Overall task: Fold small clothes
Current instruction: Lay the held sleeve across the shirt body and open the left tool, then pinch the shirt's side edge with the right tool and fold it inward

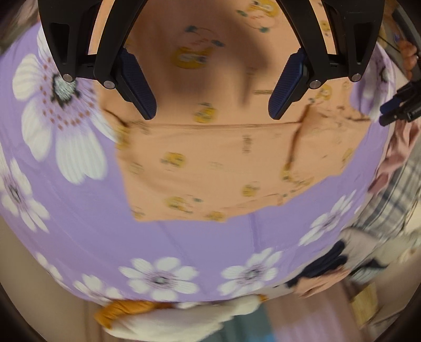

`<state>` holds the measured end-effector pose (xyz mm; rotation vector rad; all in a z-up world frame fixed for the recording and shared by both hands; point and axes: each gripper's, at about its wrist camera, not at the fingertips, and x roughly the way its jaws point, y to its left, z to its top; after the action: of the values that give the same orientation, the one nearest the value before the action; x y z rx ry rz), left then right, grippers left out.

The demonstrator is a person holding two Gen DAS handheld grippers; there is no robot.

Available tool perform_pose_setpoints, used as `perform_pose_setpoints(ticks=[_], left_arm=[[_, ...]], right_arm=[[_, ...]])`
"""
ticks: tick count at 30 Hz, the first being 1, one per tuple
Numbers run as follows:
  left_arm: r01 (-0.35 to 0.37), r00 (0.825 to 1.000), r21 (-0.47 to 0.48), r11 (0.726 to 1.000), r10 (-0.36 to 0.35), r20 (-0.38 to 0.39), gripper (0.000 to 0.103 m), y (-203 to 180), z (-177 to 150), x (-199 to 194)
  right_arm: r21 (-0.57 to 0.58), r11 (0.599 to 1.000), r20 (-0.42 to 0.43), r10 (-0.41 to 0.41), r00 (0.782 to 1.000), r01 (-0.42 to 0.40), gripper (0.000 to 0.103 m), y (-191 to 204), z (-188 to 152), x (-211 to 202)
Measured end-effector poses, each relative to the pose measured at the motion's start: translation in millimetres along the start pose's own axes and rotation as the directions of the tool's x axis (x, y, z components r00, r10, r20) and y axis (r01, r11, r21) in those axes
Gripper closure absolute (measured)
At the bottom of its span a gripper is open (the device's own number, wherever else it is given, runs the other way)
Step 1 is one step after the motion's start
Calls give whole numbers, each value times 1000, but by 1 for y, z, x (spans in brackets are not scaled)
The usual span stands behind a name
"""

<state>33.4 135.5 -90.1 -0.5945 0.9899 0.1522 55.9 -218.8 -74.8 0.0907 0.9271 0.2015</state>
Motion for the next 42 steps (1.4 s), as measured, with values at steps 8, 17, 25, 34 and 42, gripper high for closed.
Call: perform_pose_setpoints(ticks=[8, 17, 25, 34, 42], left_arm=[[7, 1000, -27, 1000, -6, 20, 50, 17, -2, -17], [-1, 1000, -51, 999, 2, 12, 50, 38, -8, -21], [1, 1000, -76, 997, -1, 1, 50, 51, -13, -23], [29, 1000, -79, 996, -30, -7, 50, 51, -16, -26], [41, 999, -59, 997, -42, -12, 50, 44, -19, -28]], right_arm=[[-141, 988, -39, 51, 998, -56, 16, 53, 10, 22], [-252, 966, -74, 41, 996, -58, 16, 93, 15, 41], [-350, 936, -103, 7, 995, -42, 42, 116, 12, 64], [-348, 937, -45, 11, 999, -26, 85, 120, 16, 51], [-262, 960, 43, 110, 993, -96, 88, 110, 38, 18]])
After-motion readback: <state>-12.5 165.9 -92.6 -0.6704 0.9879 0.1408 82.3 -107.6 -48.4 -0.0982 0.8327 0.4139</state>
